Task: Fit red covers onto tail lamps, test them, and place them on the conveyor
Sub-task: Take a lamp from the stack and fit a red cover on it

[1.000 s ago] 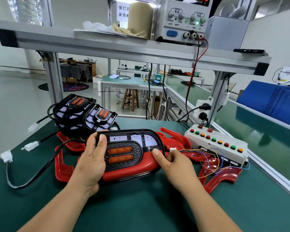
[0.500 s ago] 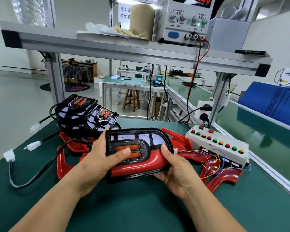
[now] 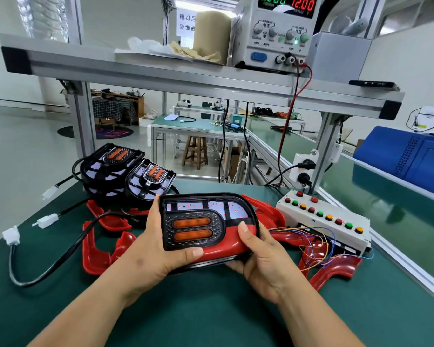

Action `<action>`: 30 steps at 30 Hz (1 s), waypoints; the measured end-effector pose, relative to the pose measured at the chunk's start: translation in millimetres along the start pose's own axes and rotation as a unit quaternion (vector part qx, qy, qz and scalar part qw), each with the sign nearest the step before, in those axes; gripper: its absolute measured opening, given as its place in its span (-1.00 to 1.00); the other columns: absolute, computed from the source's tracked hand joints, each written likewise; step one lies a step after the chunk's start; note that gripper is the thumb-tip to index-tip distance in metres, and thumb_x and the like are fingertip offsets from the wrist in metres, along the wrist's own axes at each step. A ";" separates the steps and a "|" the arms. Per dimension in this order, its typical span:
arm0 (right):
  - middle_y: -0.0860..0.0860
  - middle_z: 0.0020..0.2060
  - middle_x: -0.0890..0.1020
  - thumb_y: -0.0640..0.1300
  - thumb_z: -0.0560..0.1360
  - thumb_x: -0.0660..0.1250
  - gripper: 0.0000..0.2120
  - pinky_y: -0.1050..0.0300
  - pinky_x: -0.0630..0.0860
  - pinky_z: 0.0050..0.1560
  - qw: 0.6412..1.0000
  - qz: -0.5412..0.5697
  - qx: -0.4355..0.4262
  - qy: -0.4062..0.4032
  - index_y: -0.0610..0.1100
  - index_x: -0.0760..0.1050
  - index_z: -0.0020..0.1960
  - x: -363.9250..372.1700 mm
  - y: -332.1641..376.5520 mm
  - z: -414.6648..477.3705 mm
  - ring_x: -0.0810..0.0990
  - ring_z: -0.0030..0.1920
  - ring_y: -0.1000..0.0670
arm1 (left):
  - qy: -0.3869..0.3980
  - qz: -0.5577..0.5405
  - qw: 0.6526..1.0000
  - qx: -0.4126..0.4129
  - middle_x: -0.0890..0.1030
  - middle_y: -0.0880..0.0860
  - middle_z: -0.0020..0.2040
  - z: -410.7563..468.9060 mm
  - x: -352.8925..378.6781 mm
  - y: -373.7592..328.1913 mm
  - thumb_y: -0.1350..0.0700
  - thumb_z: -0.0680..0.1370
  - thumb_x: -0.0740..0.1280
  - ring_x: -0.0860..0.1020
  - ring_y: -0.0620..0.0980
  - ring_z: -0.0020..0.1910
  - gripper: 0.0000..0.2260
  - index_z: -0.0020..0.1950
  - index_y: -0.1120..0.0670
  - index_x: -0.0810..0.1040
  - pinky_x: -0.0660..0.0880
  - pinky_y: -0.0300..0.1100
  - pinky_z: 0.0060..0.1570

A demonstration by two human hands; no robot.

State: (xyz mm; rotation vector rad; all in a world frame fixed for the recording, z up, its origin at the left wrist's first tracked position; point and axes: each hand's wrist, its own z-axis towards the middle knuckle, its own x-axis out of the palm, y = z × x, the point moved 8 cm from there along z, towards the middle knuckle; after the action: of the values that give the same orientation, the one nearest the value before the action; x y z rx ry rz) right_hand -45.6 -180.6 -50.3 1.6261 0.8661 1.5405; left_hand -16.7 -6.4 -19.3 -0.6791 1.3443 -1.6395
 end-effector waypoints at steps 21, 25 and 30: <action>-0.26 0.15 0.63 -0.29 0.38 0.40 -0.58 -0.16 0.62 -0.10 0.997 0.039 0.050 0.044 -0.13 0.53 0.23 -2.4 -2.4 -1.9 0.66 0.05 -0.25 | 0.067 -0.013 0.998 0.002 0.51 -0.18 0.37 2.8 -5.1 10.3 0.22 0.41 0.53 0.49 -0.16 0.34 0.08 0.54 -0.33 -0.21 0.48 -0.38 0.18; -0.24 0.13 0.64 -0.29 0.37 0.41 -0.53 -0.16 0.62 -0.12 0.998 0.030 0.036 0.037 -0.15 0.49 0.27 -1.8 1.4 -1.7 0.67 0.03 -0.23 | 0.063 -0.022 0.998 0.013 0.53 -0.15 0.35 4.9 -3.7 8.1 0.27 0.42 0.49 0.51 -0.13 0.32 0.03 0.56 -0.29 -0.14 0.49 -0.38 0.15; -0.23 0.08 0.66 -0.28 0.35 0.41 -0.55 -0.13 0.63 -0.17 0.999 0.024 0.023 0.032 -0.15 0.50 0.24 -0.8 4.6 -1.0 0.69 -0.02 -0.22 | 0.072 -0.039 0.996 0.024 0.52 -0.10 0.38 7.0 -2.9 5.6 0.24 0.44 0.51 0.51 -0.07 0.34 0.00 0.57 -0.25 -0.12 0.49 -0.34 0.18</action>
State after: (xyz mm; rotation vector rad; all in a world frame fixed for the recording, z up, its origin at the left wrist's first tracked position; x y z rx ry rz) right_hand -46.7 -183.7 -46.7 1.6506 0.9087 1.6239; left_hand -7.8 -7.3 -22.4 -0.6003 1.3897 -1.8068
